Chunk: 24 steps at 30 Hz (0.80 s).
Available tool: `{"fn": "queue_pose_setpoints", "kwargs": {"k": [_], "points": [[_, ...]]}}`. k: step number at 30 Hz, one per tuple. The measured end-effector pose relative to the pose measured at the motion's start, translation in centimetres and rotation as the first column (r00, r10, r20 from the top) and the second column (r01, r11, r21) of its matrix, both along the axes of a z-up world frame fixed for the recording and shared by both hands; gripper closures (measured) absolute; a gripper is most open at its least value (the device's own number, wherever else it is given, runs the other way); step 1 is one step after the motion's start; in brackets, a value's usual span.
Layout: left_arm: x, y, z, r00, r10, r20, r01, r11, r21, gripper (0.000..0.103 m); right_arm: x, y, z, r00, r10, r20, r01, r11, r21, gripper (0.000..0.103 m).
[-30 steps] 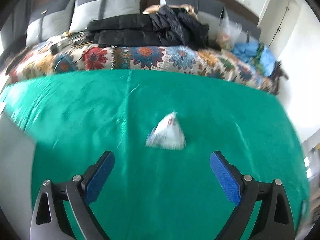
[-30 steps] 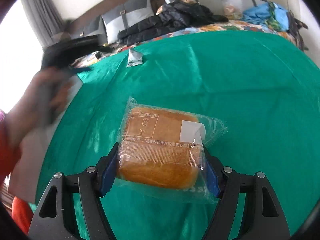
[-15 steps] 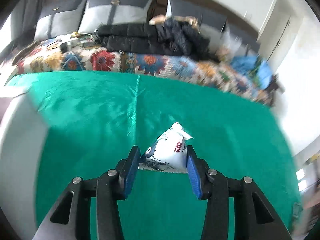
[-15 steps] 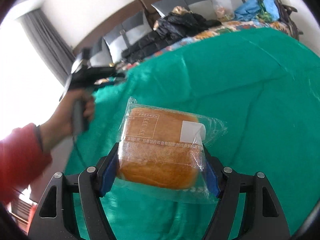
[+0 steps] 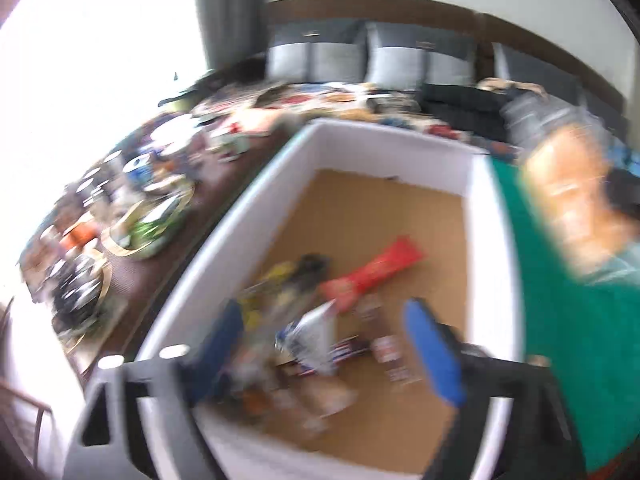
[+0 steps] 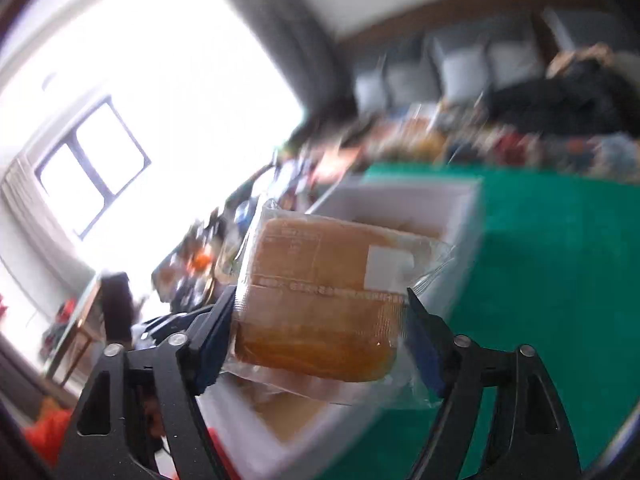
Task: Organize snacks
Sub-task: 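Carry both snacks into the cardboard box and open both tools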
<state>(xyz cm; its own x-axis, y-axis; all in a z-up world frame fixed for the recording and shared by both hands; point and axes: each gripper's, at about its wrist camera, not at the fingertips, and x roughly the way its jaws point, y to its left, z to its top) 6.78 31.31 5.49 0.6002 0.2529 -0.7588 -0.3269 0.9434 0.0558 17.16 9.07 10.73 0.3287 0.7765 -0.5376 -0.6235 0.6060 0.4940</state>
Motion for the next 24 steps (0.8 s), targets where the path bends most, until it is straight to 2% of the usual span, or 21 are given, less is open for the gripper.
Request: {"fn": "queue_pose_setpoints", "kwargs": {"k": [2,3,6,8,9,11,15,21,24], "points": [[-1.6,0.7,-0.5,0.999,0.033,0.007,-0.033,0.999,0.025,0.012,0.5,5.0,-1.2,0.997,0.043,-0.067,-0.050,0.993,-0.111,0.020],[-2.3,0.8,-0.5,0.999,0.048,0.012,-0.048,0.998,0.048,0.012,0.4,6.0,-1.5,0.998,0.033,-0.062,-0.041,0.988,-0.147,0.020],[-3.5,0.0,-0.1,0.997,0.069,0.041,-0.072,0.993,0.098,0.010,-0.7,7.1,-1.5,1.000,0.010,-0.007,-0.011,0.978,-0.207,0.020],[-3.9,-0.9,0.4,0.993,0.102,0.063,-0.108,0.988,0.109,0.000,-1.4,7.3,-1.7,1.000,-0.004,0.021,0.010,0.965,-0.264,0.020],[-4.4,-1.2,0.7,0.990,0.110,0.093,-0.121,0.986,0.117,0.000,-1.7,7.4,-1.7,0.999,-0.012,0.045,0.025,0.952,-0.305,0.020],[-5.0,-1.4,1.4,0.985,0.113,0.127,-0.127,0.985,0.113,0.000,-2.3,7.0,-1.3,0.997,-0.017,0.079,0.043,0.939,-0.342,0.020],[-4.0,-1.1,2.1,0.993,0.093,0.077,-0.097,0.994,0.054,0.000,-3.3,6.5,-1.0,0.991,-0.026,0.135,0.078,0.915,-0.395,0.020],[-4.3,-0.2,2.1,0.988,0.138,0.072,-0.138,0.990,0.002,0.000,-5.1,7.3,-1.7,0.990,-0.010,0.138,0.072,0.891,-0.448,0.020],[-4.6,-0.2,2.1,0.987,0.142,0.074,-0.144,0.990,0.012,0.000,-5.6,7.3,-1.8,0.989,-0.010,0.148,0.077,0.885,-0.458,0.020]]}}
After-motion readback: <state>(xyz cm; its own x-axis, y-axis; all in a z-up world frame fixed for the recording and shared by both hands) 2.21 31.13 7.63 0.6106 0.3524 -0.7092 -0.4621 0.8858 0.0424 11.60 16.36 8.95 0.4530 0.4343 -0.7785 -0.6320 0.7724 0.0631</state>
